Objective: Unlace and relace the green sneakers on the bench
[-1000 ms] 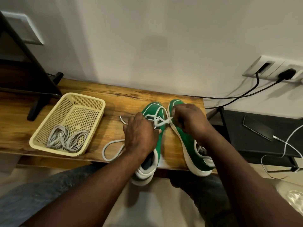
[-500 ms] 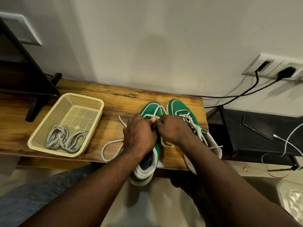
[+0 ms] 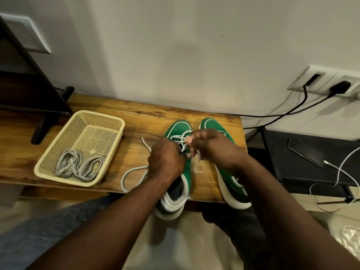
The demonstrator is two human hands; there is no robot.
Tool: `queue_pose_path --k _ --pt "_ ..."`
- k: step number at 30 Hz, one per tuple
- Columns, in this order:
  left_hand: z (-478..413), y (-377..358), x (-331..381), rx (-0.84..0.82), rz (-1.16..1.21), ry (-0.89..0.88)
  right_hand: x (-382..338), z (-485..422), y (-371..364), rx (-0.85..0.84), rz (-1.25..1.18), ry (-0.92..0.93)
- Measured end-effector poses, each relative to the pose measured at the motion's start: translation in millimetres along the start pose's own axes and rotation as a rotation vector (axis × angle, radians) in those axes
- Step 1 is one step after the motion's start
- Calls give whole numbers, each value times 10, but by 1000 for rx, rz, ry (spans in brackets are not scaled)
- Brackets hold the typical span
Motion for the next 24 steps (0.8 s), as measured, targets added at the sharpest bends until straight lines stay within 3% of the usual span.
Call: queue_pose_path --k 5,7,9,12,14,15,18,20,24 --pt "10 41 31 9 -3 5 -502 263 482 -269 -949 157" --pt "17 42 52 9 -13 -5 -487 283 540 -330 -1078 121" --pt "22 54 70 -4 -16 -22 -332 243 514 -300 -797 14" --pt "12 47 54 -16 -15 -31 95 109 506 -176 378 -88" --pt "11 37 38 2 -10 -29 268 73 471 -155 913 -133" --pt "14 25 38 8 -9 -31 284 69 425 -129 956 -137" --pt "26 10 44 25 -25 -45 85 8 290 101 726 -47" --pt "30 31 61 33 -29 -73 -18 -67 162 204 713 44" --pt "24 65 91 42 -48 -95 206 -212 -201 53 820 -8"
Point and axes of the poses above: each hand's wrist, its own z-axis away from the middle knuckle, its own y-axis out of the back of the hand, x = y × z, the point moved 4 cm from there along -z, towards the middle knuckle, and after that the axes turned 14 degrees about x, right-handed, at the moved point
